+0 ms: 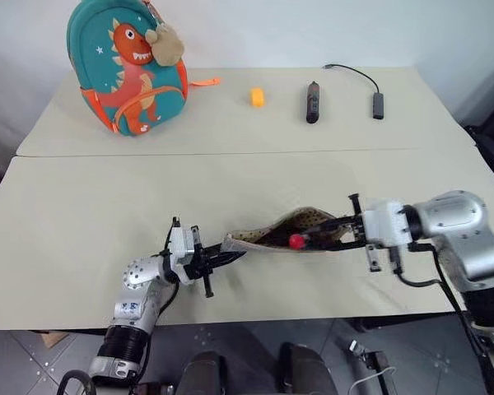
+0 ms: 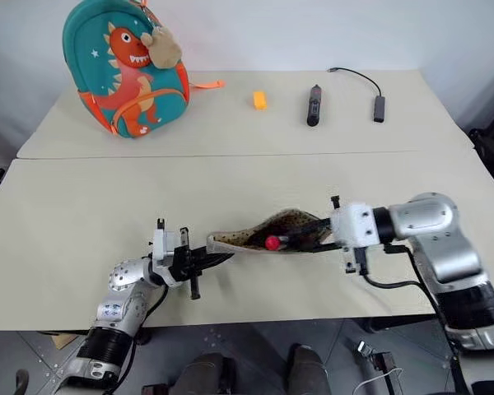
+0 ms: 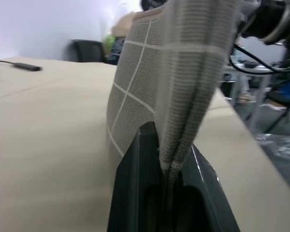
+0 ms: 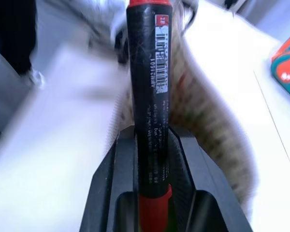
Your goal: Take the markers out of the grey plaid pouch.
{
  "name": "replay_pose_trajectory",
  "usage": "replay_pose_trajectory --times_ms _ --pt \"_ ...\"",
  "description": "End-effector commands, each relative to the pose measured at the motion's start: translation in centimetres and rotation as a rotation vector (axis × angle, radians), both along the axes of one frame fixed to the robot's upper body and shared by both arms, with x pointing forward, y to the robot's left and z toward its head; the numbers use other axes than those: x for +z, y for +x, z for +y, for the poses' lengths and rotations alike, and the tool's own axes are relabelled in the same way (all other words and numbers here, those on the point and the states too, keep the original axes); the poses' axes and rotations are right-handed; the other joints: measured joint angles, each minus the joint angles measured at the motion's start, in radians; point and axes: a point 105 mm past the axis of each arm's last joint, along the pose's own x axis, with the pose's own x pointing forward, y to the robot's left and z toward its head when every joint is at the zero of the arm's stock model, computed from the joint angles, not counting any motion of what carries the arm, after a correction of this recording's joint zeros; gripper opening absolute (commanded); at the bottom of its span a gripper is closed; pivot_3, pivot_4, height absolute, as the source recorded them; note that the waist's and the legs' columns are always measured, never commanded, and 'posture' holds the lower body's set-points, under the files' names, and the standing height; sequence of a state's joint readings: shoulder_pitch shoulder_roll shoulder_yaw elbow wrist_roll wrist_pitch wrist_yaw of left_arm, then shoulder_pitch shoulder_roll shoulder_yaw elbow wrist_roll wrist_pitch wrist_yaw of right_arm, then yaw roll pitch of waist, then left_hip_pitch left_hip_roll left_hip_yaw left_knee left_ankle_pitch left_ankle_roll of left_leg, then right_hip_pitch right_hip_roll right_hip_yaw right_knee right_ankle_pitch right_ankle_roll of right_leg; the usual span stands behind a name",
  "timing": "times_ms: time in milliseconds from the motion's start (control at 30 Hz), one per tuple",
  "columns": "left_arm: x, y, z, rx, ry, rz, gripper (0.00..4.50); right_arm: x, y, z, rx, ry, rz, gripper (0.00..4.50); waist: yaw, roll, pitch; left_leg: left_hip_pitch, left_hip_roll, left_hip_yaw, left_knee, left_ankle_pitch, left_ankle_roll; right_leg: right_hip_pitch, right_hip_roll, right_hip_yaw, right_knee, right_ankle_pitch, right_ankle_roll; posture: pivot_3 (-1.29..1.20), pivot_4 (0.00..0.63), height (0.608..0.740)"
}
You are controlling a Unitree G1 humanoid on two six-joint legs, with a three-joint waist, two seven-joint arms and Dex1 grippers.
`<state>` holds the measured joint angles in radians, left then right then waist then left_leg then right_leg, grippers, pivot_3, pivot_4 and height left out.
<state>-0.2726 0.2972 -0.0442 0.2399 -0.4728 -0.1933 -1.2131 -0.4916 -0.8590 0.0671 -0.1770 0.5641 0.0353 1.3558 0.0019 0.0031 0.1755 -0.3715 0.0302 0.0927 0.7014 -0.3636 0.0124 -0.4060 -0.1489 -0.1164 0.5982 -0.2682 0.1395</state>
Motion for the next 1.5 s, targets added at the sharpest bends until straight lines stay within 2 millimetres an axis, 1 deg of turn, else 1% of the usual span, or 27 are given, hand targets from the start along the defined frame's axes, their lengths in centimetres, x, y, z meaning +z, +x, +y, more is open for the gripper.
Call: replay_pose_trajectory --times_ms 33,100,167,200,233,300,333,400,467,533,633,700,767,833,933,967,1000,1033,1067,1100,1167,1200,1267,1300,1367,1433,1500 --pt "1.0 -0.1 0.0 -0.059 -0.042 0.007 0.0 4.1 -1.0 0.4 -0.024 0.137 0.075 0.48 0.0 0.0 0.0 0.0 0.0 0.0 0.0 0.0 0.0 0.0 0.0 0.0 0.0 0.0 0.0 0.0 0.15 0.74" --pt "1.1 -0.3 -0.4 -0.109 -0.051 0.023 0.0 7.2 -0.7 -0.5 -0.1 0.254 0.192 0.48 0.005 0.0 0.0 0.0 0.0 -0.001 0.001 0.0 0.0 0.0 0.0 0.0 0.001 0.0 0.0 0.0 0.15 0.74" --pt "1.0 -0.2 -0.8 -0.131 -0.045 0.016 0.0 9.4 0.1 -3.0 -0.21 0.345 0.294 0.48 0.017 0.0 0.0 0.0 0.0 -0.003 0.001 0.0 0.001 0.0 -0.001 0.0 0.001 0.001 -0.001 0.0 0.15 0.74" --pt "0.9 -0.2 -0.8 -0.136 -0.045 0.015 0.0 9.9 0.3 -3.9 -0.245 0.366 0.316 0.48 0.024 0.0 0.0 -0.001 0.0 -0.004 0.001 -0.001 0.001 -0.001 -0.002 0.001 0.0 0.001 -0.002 0.0 0.15 0.74" --pt "0.9 -0.1 -1.0 -0.134 -0.042 0.004 0.0 10.1 0.8 -5.2 -0.308 0.387 0.354 0.48 0.026 0.0 0.0 -0.001 0.0 -0.004 0.001 -0.001 0.002 0.0 -0.002 0.0 0.0 0.001 -0.002 0.0 0.15 0.74" --pt "0.8 0.0 -1.1 -0.138 -0.036 -0.003 0.0 10.1 2.0 -7.8 -0.443 0.412 0.409 0.48 0.029 0.0 0.0 -0.001 0.0 -0.002 0.001 -0.002 0.002 0.0 -0.002 0.0 -0.002 0.001 -0.003 0.0 0.15 0.74" --pt "0.8 0.0 -1.1 -0.138 -0.035 -0.004 0.0 10.1 2.3 -8.7 -0.486 0.422 0.423 0.48 0.029 0.0 0.0 -0.001 -0.001 -0.001 0.001 -0.002 0.003 0.0 -0.002 0.0 -0.002 0.002 -0.003 0.0 0.15 0.74" --pt "0.7 0.3 -1.2 -0.117 -0.025 -0.036 0.0 6.6 3.8 -12.0 -0.709 0.289 0.454 0.48 0.031 0.0 0.0 -0.002 -0.001 0.0 0.001 -0.002 0.003 0.0 -0.002 0.0 -0.003 0.002 -0.002 0.0 0.15 0.74" --pt "0.8 0.5 -1.2 -0.083 -0.028 -0.072 0.0 2.6 4.3 -14.9 -0.906 0.11 0.5 0.48 0.034 0.0 0.0 -0.002 -0.001 0.0 0.001 -0.002 0.003 0.0 -0.002 0.0 -0.003 0.002 -0.002 0.0 0.15 0.74" --pt "0.9 0.6 -1.1 -0.055 -0.042 -0.082 0.0 0.1 4.9 -16.7 -1.042 0.037 0.53 0.48 0.031 0.001 0.0 -0.002 -0.001 0.002 0.001 -0.002 0.003 0.0 -0.002 0.001 -0.003 0.003 0.0 0.0 0.15 0.74" --pt "0.9 0.3 -0.9 -0.044 -0.05 -0.074 0.0 -2.8 5.9 -19.1 -1.24 -0.028 0.566 0.48 0.021 0.002 -0.001 -0.002 -0.001 0.004 0.002 -0.001 0.003 -0.002 -0.002 0.002 -0.003 0.004 0.001 0.0 0.15 0.74" --pt "0.8 0.0 -0.8 -0.051 -0.049 -0.054 0.0 -3.9 5.9 -19.6 -1.287 -0.051 0.611 0.48 0.02 0.002 -0.001 -0.002 0.0 0.004 0.001 -0.001 0.003 -0.002 -0.001 0.002 -0.003 0.004 0.001 0.0 0.15 0.74" --pt "0.6 -0.2 -0.6 -0.055 -0.041 -0.036 0.0 -6.1 5.6 -20.0 -1.299 -0.121 0.651 0.48 0.019 0.002 -0.001 -0.003 0.0 0.005 0.0 -0.001 0.003 -0.003 -0.001 0.002 -0.004 0.004 0.001 0.0 0.15 0.74" --pt "0.7 -0.3 -0.6 -0.066 -0.046 -0.023 0.0 -7.4 5.5 -20.3 -1.307 -0.139 0.674 0.48 0.019 0.002 -0.001 -0.003 0.0 0.005 -0.001 -0.001 0.003 -0.003 0.0 0.001 -0.005 0.004 0.001 0.0 0.15 0.74" --pt "1.1 -0.6 -0.8 -0.093 -0.052 -0.016 0.0 -7.8 5.9 -20.9 -1.334 -0.076 0.686 0.48 0.021 0.002 -0.001 -0.003 0.0 0.005 -0.001 -0.001 0.003 -0.002 0.0 0.001 -0.006 0.004 0.002 0.0 0.15 0.74" --pt "1.1 -0.6 -0.8 -0.095 -0.051 -0.015 0.0 -7.7 5.9 -20.9 -1.325 -0.062 0.677 1.21 0.022 0.002 -0.001 -0.003 0.0 0.005 0.0 -0.001 0.003 -0.002 0.0 0.001 -0.006 0.004 0.002 0.0 0.15 0.74" --pt "1.2 -0.6 -0.8 -0.096 -0.051 -0.016 0.0 -7.5 5.9 -20.9 -1.319 -0.05 0.676 1.42 0.023 0.002 -0.001 -0.003 -0.001 0.005 0.0 -0.001 0.003 -0.002 0.0 0.002 -0.007 0.005 0.002 0.0 0.15 0.74" --pt "1.1 -0.5 -0.8 -0.093 -0.048 -0.013 0.0 -7.3 5.5 -20.7 -1.28 -0.052 0.673 1.78 0.022 0.002 -0.001 -0.003 -0.001 0.005 0.0 -0.001 0.003 -0.002 0.0 0.002 -0.007 0.005 0.002 0.0 0.15 0.74" --pt "1.1 -0.4 -0.8 -0.089 -0.041 -0.019 0.0 -6.9 5.4 -20.6 -1.249 -0.046 0.647 2.19 0.022 0.002 -0.001 -0.004 -0.001 0.005 0.0 -0.001 0.003 -0.002 0.0 0.002 -0.007 0.005 0.003 0.0 0.15 0.74" --pt "1.0 -0.4 -0.8 -0.086 -0.036 -0.023 0.0 -6.6 5.3 -20.5 -1.228 -0.042 0.63 2.43 0.022 0.002 -0.001 -0.003 -0.001 0.005 0.0 -0.001 0.003 -0.002 0.0 0.002 -0.007 0.005 0.003 0.0 0.15 0.74" --pt "1.0 -0.3 -0.8 -0.078 -0.041 -0.022 0.0 -5.4 5.5 -20.2 -1.176 0.005 0.56 3.07 0.021 0.002 -0.001 -0.004 -0.001 0.005 -0.001 -0.001 0.003 -0.002 0.0 0.001 -0.007 0.005 0.003 0.0 0.15 0.74" --pt "1.0 -0.3 -0.8 -0.075 -0.042 -0.023 0.0 -4.3 5.5 -19.8 -1.116 0.042 0.503 3.42 0.021 0.002 -0.001 -0.004 -0.001 0.005 -0.001 -0.001 0.003 -0.002 0.0 0.002 -0.007 0.005 0.003 0.0 0.15 0.74" --pt "0.9 -0.2 -0.9 -0.069 -0.046 -0.022 0.0 -2.4 4.4 -20.0 -1.028 0.052 0.415 4.0 0.022 0.002 -0.001 -0.004 -0.001 0.006 -0.001 -0.001 0.003 -0.002 0.0 0.002 -0.007 0.005 0.003 0.0 0.15 0.74" --pt "0.8 -0.2 -0.9 -0.059 -0.051 -0.023 0.0 -1.3 3.7 -19.7 -0.967 0.079 0.37 4.0 0.024 0.002 -0.001 -0.003 -0.001 0.005 -0.001 -0.001 0.003 -0.002 0.0 0.002 -0.007 0.005 0.003 0.0 0.15 0.74" --pt "0.7 -0.1 -0.9 -0.054 -0.054 -0.018 0.0 1.2 3.1 -19.2 -0.899 0.21 0.309 4.0 0.024 0.002 -0.001 -0.004 -0.001 0.005 -0.001 -0.001 0.003 -0.002 0.0 0.001 -0.008 0.005 0.003 0.0 0.15 0.74" --pt "0.7 0.0 -1.0 -0.045 -0.062 -0.015 0.0 2.7 2.1 -17.9 -0.819 0.26 0.296 4.0 0.022 0.002 -0.001 -0.003 -0.001 0.005 -0.001 -0.001 0.003 -0.002 0.0 0.002 -0.008 0.005 0.003 0.0 0.15 0.74" --pt "0.8 0.2 -1.1 -0.038 -0.067 -0.017 0.0 3.7 1.3 -16.6 -0.748 0.286 0.281 4.0 0.022 0.002 -0.001 -0.003 0.0 0.005 0.0 -0.001 0.003 -0.002 0.0 0.002 -0.007 0.005 0.003 0.0 0.15 0.74"
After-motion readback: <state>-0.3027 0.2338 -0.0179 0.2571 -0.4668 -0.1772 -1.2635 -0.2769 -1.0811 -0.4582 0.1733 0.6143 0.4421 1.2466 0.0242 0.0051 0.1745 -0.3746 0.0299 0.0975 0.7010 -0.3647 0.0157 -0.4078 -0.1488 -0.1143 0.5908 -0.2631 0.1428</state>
